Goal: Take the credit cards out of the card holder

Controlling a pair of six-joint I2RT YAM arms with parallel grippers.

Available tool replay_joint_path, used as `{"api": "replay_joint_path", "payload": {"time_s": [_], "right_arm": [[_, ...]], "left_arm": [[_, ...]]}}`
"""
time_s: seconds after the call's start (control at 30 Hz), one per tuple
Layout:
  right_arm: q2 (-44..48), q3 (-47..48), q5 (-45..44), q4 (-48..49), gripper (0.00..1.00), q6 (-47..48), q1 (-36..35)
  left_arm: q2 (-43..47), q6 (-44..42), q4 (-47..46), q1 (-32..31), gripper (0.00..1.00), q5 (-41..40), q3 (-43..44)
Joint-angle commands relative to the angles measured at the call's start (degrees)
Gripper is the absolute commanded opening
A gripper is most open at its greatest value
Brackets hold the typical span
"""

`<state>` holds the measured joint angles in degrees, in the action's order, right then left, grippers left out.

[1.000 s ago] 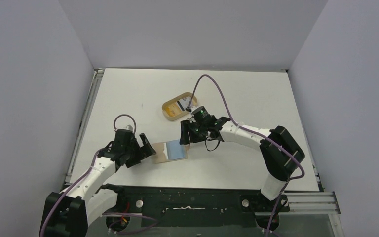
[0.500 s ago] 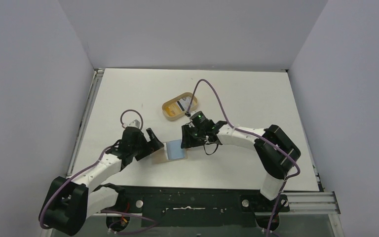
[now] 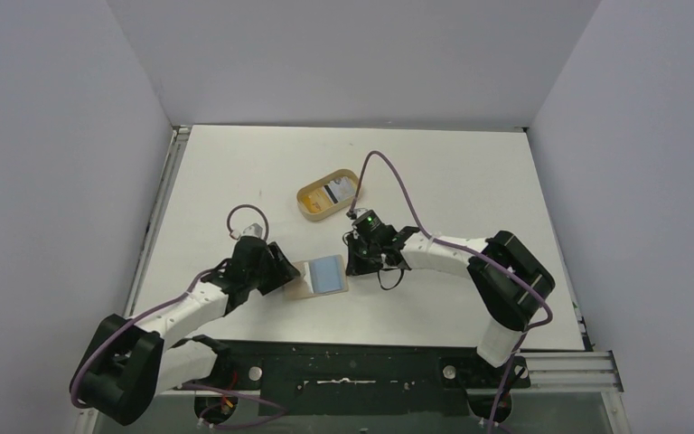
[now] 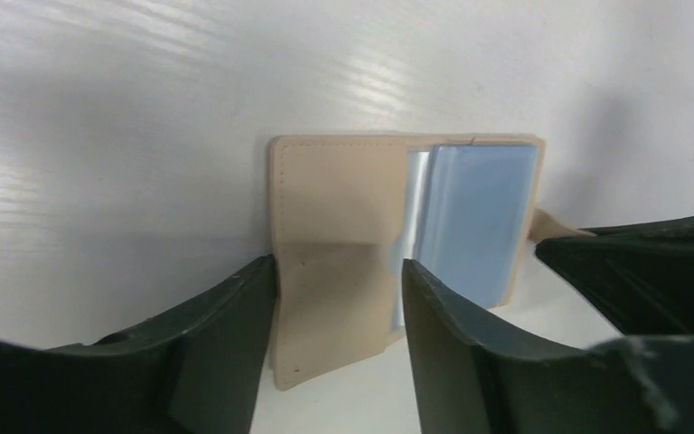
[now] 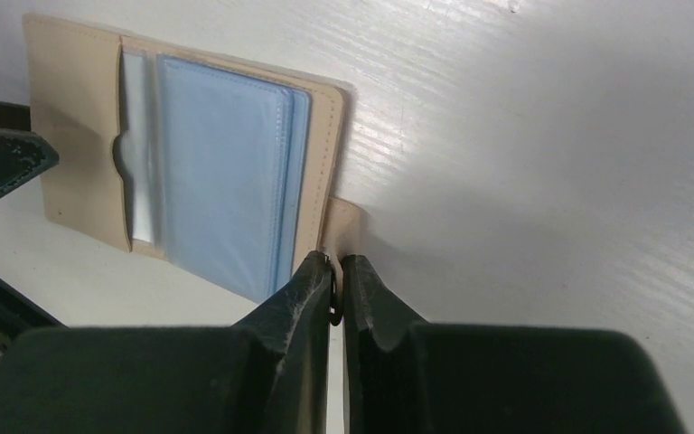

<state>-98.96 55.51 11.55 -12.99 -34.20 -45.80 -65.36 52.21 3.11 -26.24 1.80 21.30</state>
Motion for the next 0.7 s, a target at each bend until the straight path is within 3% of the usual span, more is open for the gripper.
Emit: {"api": "replay_joint_path", "payload": {"time_s": [0.0, 0.07, 0.13, 0.47, 0.67], "right_arm": [[0.8, -0.9, -0.4, 3.5, 0.0, -1.1, -0.2], [0.5, -1.2, -0.2, 3.9, 0.0, -1.3, -0.2], [0.2, -1.5, 0.1, 4.4, 0.0, -1.4, -0.2], [-1.8, -3.4, 1.9, 8.1, 0.0, -3.4, -0.3], [-3.1, -4.5, 3.4, 10.7, 0.0, -4.6, -0.4]], "left_arm": [[3.0, 0.6, 3.4, -0.6, 0.42, -0.8, -0.7], [5.0, 1.0, 4.6, -0.6, 0.16, -0.8, -0.3], [7.1, 1.4, 5.8, -0.6, 0.0, -0.8, 0.3], [11.6, 1.3, 10.2, -0.7, 0.0, 0.0, 6.1], [7.7, 0.5, 9.7, -2.3, 0.0, 0.8, 10.8]]}}
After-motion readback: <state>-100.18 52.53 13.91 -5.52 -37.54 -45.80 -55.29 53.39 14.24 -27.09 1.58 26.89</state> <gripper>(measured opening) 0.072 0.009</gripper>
